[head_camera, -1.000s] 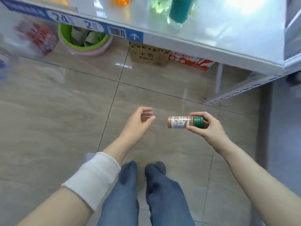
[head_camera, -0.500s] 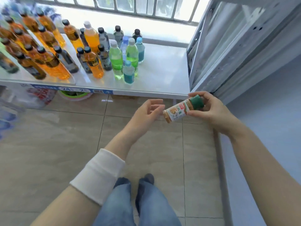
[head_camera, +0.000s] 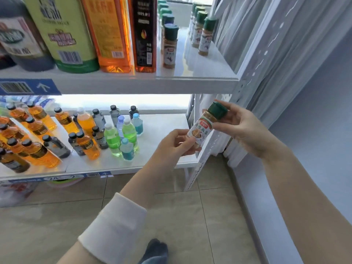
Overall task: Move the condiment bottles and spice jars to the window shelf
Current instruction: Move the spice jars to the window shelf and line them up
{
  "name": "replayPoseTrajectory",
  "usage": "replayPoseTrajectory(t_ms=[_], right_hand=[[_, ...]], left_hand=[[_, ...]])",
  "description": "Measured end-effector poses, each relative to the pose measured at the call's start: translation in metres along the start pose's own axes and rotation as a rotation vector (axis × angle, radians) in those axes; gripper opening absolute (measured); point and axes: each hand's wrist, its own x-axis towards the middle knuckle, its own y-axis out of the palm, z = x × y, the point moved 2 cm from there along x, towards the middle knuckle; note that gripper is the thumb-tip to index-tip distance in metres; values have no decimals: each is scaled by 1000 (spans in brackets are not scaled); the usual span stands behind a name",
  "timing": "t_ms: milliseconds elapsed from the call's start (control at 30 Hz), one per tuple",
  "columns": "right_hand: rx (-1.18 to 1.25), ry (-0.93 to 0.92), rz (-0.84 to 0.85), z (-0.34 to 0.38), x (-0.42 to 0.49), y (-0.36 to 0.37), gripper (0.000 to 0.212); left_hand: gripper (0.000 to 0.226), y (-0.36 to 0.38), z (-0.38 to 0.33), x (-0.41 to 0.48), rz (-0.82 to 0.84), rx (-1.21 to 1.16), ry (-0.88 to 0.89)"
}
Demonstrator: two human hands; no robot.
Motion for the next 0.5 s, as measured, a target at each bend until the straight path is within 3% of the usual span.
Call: replayPoseTrajectory(t_ms=[200,500], right_hand=[[134,-96,-152,51,38,-8,59],[123,-209,-134,99,109,-53,56]], left_hand=[[27,-3,-46,44,-58,56,189],[30,7,-95,114,-172,174,333]])
